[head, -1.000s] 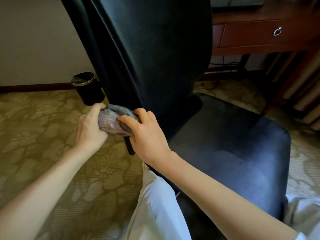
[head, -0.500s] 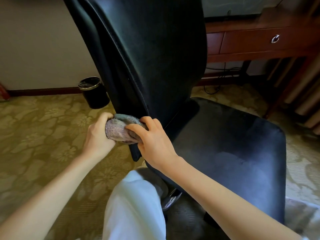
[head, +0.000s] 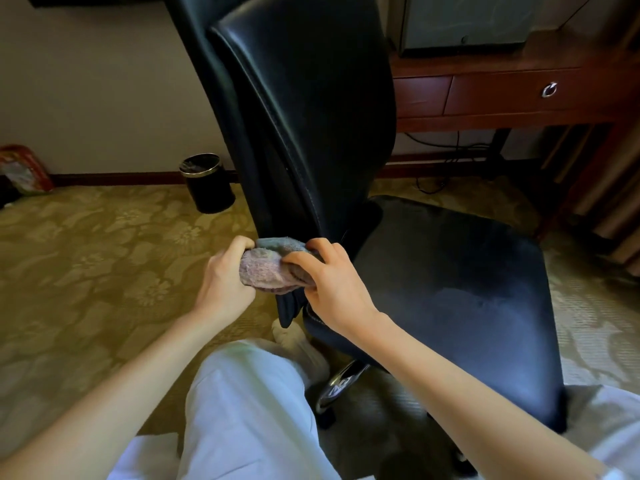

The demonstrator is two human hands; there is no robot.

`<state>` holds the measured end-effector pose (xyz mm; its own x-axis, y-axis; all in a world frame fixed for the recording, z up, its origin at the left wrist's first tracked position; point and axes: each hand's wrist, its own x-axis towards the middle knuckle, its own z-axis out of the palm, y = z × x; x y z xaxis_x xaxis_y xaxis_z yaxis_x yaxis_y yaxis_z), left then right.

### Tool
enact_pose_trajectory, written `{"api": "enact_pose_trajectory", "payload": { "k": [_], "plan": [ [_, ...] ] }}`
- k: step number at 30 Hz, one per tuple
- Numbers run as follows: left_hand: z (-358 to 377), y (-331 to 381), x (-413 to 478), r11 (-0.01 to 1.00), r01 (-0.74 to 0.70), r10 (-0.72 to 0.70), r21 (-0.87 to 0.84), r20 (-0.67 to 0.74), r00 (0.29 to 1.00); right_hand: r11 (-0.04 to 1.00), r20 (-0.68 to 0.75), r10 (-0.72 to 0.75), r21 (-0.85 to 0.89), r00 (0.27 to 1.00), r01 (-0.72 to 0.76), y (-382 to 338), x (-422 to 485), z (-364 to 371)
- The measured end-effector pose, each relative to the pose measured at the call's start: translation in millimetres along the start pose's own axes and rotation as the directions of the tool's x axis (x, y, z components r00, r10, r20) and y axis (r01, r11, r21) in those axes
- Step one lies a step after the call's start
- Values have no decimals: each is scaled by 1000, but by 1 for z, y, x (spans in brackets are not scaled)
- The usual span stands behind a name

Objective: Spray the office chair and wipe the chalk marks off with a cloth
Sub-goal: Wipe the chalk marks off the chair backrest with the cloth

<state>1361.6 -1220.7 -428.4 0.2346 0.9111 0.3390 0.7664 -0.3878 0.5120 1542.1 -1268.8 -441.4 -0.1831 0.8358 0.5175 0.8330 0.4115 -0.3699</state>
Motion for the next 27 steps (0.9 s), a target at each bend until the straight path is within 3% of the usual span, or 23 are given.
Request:
{"api": "enact_pose_trajectory", "payload": {
  "k": [9,27],
  "plan": [
    [-2,17,-36,999,-27,27,-42,1,1000,1000,71,-24,-13,997,25,1,-25,-25],
    [10,59,-106,982,-156,153,-105,-35,988,999,25,-36,25,999,35,1,-99,-59]
  ]
}}
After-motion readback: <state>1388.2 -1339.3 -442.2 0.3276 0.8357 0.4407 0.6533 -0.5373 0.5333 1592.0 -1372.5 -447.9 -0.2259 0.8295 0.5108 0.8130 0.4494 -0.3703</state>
